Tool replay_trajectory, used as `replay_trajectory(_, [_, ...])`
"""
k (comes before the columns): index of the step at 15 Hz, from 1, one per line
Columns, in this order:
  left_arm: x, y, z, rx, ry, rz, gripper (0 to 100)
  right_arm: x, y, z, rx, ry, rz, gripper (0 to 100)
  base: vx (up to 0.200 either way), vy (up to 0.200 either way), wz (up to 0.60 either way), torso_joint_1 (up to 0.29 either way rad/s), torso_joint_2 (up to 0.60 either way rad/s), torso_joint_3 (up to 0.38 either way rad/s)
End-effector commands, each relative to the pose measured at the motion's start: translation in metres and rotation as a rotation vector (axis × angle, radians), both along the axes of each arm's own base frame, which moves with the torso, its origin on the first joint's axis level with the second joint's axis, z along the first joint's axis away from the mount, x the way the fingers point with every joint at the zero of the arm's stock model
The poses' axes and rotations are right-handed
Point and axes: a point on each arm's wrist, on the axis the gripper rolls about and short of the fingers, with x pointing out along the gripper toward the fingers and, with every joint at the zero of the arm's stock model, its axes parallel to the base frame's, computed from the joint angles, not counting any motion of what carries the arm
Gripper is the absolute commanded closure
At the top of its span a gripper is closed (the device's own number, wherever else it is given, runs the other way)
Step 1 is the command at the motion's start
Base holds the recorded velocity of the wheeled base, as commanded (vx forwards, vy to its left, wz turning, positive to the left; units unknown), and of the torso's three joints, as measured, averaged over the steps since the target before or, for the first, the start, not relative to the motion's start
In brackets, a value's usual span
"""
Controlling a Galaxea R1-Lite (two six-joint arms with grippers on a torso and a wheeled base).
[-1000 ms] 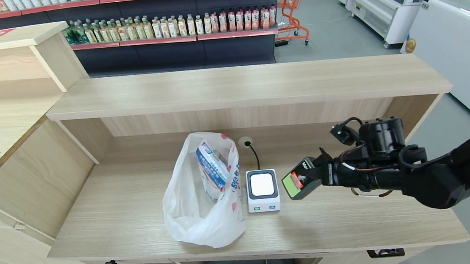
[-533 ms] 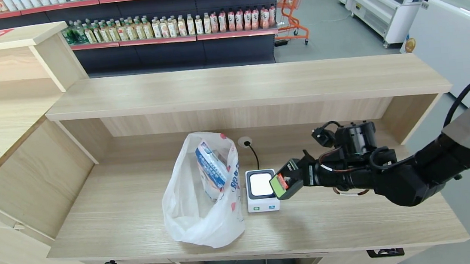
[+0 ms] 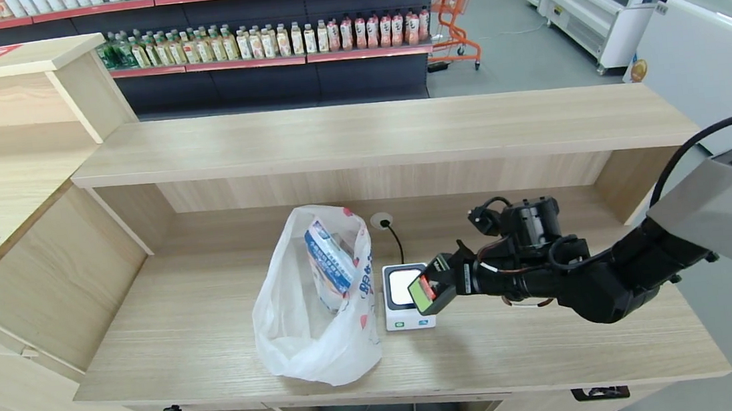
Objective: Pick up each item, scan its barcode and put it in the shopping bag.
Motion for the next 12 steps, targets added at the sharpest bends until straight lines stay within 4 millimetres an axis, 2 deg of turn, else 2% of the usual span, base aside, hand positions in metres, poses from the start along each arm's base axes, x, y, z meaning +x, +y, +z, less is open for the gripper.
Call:
replay_trajectory(1, [0.000,0.000,0.000,0.000,-0.001,0.000,0,0.005,0.008,-0.011,-0.006,0.012,0.013,100,0.000,0.000,0.00,0.000,0.00,0.000])
replay_trajectory(5, [0.000,0.000,0.000,0.000,-0.001,0.000,0,0.020,0.026,-0.020,-0.009,-0.017,0.002,100,0.000,0.000,0.00,0.000,0.00,0.000])
replay_trajectory(12, [0.000,0.000,0.000,0.000,-0.001,0.000,0,0.030,0.035,-0.028,-0.006,-0.025,0.005,100,0.000,0.000,0.00,0.000,0.00,0.000])
